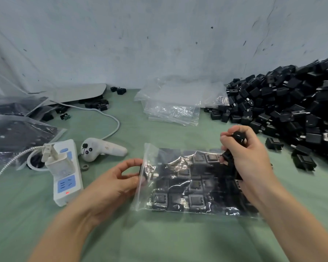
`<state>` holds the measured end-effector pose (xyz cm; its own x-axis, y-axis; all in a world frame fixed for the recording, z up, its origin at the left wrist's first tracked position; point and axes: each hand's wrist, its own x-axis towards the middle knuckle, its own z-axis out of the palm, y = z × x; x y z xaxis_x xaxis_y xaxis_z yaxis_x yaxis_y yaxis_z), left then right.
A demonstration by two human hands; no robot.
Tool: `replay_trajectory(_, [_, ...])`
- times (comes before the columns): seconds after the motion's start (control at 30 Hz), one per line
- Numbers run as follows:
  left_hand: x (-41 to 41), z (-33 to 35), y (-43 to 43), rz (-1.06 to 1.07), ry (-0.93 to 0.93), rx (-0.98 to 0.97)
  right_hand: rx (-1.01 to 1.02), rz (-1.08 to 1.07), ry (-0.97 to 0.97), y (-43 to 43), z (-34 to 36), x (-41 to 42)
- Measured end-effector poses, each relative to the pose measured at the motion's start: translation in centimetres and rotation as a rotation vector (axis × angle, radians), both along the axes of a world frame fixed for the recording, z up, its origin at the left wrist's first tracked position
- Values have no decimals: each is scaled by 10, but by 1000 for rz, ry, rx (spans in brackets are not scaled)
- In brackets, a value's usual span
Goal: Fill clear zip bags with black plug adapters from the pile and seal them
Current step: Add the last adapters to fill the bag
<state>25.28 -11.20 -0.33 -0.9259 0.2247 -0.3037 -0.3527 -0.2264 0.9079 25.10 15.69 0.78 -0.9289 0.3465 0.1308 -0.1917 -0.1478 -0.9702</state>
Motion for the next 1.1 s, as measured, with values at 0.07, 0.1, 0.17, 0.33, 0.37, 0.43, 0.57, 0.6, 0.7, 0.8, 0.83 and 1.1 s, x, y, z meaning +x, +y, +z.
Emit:
replay_trajectory(0.07, [-1, -4, 1, -15, -8, -5, -1, 1, 8, -1, 0, -1])
replay_trajectory(0.1, [-1, -5, 2, -19, -7, -5, -7, 1, 9, -1, 0, -2])
replay_trajectory(0.17, [-4, -9, 2, -37, 1, 2, -18, 8, 8, -2, 0, -3])
replay_trajectory(0.33, [-6, -12, 4, -66, 45, 20, -20, 21, 14, -2, -3, -5])
replay_trajectory(0.37, [-5, -12, 6, -58, 57, 1, -14, 26, 16, -2, -3, -5])
replay_trajectory(0.43, [-2, -13, 11, 1, 79, -67, -13, 33, 15, -3, -4, -4])
replay_trajectory(0.57, [2, -15, 19, 95, 99, -173, -28, 44, 16, -3, -5, -3])
replay_trajectory(0.6, [3, -15, 19, 107, 103, -207, -29, 46, 17, -3, -5, -3])
replay_trajectory(0.7, [4, -15, 18, 147, 108, -236, -30, 49, 14, -3, -6, -3])
replay_trajectory(0.8, [3, -15, 22, 150, 88, -185, -29, 53, 14, -5, -5, -2])
replay_trajectory(0.83, [2, -14, 23, 146, 84, -171, -33, 56, 13, -5, -5, -2])
replay_trajectory(1.1, [4, -3, 26, 85, 46, -33, -74, 66, -30, -4, -3, -1])
